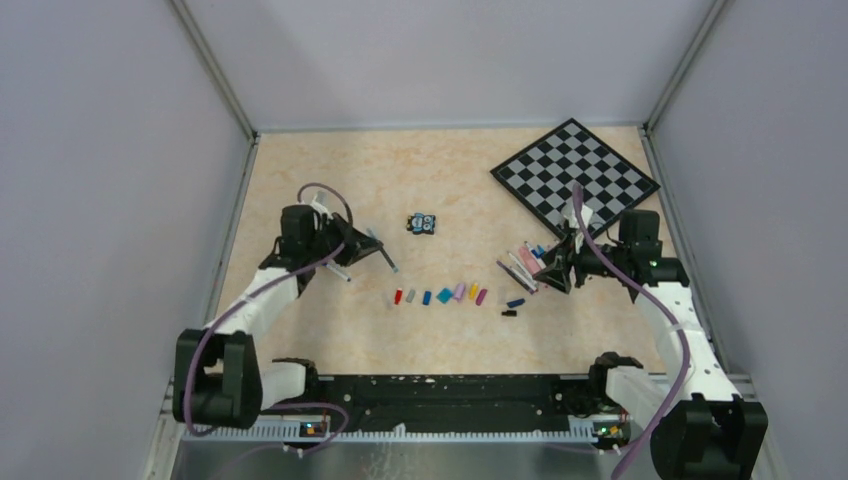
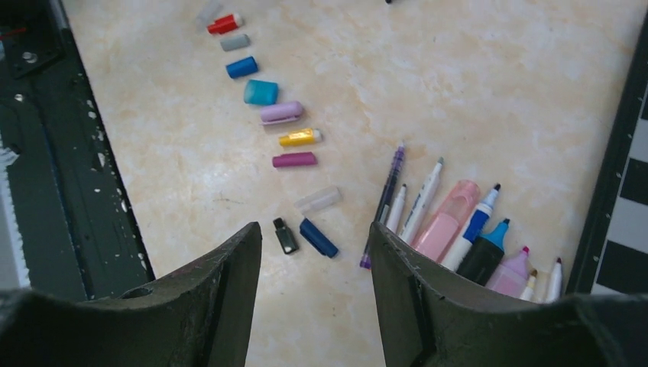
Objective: Open the pen caps
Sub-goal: Pick up the pen from the center of the board, then open the pen cap from the pen.
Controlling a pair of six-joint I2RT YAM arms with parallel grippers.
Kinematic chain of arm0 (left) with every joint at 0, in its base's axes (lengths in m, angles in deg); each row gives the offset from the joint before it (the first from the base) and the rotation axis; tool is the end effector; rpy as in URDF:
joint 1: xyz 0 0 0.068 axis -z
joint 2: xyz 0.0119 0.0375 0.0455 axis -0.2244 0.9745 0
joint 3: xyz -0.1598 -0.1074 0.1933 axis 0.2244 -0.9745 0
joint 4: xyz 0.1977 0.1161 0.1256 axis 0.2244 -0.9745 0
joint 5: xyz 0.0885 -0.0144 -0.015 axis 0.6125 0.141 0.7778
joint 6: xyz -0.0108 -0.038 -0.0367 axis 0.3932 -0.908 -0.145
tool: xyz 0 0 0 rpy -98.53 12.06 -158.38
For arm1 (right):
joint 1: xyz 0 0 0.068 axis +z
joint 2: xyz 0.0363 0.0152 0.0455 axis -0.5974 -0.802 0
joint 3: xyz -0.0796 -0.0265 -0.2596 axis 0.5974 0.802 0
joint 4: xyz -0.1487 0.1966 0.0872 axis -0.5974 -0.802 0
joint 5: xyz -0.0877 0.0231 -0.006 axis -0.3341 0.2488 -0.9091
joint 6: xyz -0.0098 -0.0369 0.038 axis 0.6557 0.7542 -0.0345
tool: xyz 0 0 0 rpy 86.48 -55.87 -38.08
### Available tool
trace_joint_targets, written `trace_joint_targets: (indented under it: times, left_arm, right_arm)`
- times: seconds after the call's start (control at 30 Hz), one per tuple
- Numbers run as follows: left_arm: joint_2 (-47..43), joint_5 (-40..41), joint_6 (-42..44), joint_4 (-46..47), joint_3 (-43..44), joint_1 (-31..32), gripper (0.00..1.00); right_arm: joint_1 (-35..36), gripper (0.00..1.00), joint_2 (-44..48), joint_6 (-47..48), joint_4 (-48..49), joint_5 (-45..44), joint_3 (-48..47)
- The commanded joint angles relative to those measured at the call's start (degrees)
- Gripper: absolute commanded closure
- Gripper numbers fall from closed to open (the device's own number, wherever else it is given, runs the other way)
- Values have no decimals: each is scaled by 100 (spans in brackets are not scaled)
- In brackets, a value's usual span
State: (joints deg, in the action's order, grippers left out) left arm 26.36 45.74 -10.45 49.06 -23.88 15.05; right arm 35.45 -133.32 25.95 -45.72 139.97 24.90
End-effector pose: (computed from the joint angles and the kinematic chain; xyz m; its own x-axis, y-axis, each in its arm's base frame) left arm 0.2602 -0.0278 0.2114 -0.7383 -0.6315 -0.2367 -0.2219 0.5590 -0.7989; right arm 0.1794 0.0252 0.2625 -0.3039 -0.3288 -0.8942 -0.8647 0.4892 0.1140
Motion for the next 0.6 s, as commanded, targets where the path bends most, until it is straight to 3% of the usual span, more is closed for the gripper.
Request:
trace_joint_targets:
  times: [0.0,0.17,0.33,0.43,0.57]
  left_arm:
    - [-980,-602,-420,2594,-886,764,100]
    - [-1479,-38,-499,3946,-1426,1971,100]
    - [-1557,1196,-43,5121,-1630,3361,100]
    - [-1230,1865,341,5675,-1536,4149,100]
    - [-338,2303,630,6154,-1114,4732,100]
  right_arm:
    - [62,47,-17,313,161,1050,97]
    - [62,47,-86,-6,411,1768,79]
    - [88,46,-132,-1353,1389,2222,313]
    - [259,43,-23,-2866,2702,2413,798]
    - [451,42,-85,-3578,3346,2547,929]
